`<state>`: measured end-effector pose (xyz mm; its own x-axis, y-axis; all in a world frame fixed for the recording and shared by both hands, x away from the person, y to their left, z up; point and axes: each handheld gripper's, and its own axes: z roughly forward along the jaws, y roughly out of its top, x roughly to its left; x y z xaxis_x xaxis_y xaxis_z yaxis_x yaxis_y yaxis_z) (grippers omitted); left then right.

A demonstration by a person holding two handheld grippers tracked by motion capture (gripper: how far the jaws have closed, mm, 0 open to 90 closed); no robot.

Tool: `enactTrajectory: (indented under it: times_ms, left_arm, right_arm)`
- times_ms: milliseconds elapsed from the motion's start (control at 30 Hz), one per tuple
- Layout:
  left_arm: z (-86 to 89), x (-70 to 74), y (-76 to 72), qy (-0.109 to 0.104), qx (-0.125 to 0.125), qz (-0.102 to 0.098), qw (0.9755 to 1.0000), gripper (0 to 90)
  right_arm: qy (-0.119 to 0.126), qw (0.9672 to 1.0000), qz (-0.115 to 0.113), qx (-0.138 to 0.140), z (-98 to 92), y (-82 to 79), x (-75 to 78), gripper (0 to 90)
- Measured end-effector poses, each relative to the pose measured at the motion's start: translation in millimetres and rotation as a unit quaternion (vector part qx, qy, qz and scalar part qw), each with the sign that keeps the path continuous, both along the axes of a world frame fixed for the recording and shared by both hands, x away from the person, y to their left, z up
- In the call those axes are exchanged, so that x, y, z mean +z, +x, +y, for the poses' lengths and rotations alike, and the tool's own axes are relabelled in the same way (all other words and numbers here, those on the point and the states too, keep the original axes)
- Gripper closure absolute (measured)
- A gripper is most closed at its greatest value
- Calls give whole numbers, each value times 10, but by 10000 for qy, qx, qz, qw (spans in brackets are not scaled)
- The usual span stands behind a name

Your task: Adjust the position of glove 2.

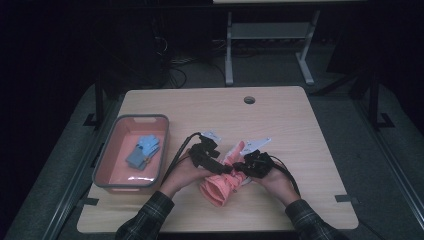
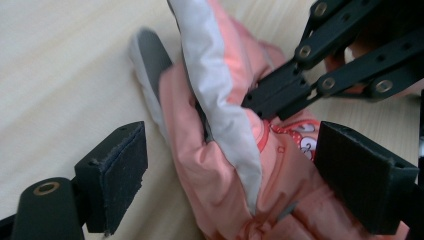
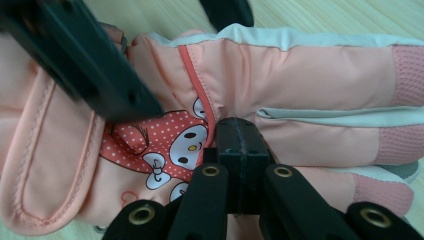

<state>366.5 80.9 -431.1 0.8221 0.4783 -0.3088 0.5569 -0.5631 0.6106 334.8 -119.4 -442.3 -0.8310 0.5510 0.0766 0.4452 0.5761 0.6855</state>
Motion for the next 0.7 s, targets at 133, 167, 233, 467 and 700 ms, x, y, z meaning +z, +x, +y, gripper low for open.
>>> enactTrajectory:
  times_ms: [133,167,233,467,700]
  left_arm:
    - [-17,-103,29,42,-54,244,9997,127]
    - [-14,-136,43,28,-90,322,9994,127]
    - [-23,-182,56,28,-128,451,9989,125]
    - [-68,-264,63,25,-169,688,9975,125]
    - [-79,-273,65,-111,-161,842,9963,126]
  right_arm:
    - [26,10000,14,3,0,-1,-11,900]
    - [25,10000,27,1,-1,-3,-12,900]
    - [-1,10000,16,23,-1,-7,-16,900]
    - [16,10000,39,44,-14,-19,-33,900]
    - [61,10000,40,48,-26,-21,-39,900]
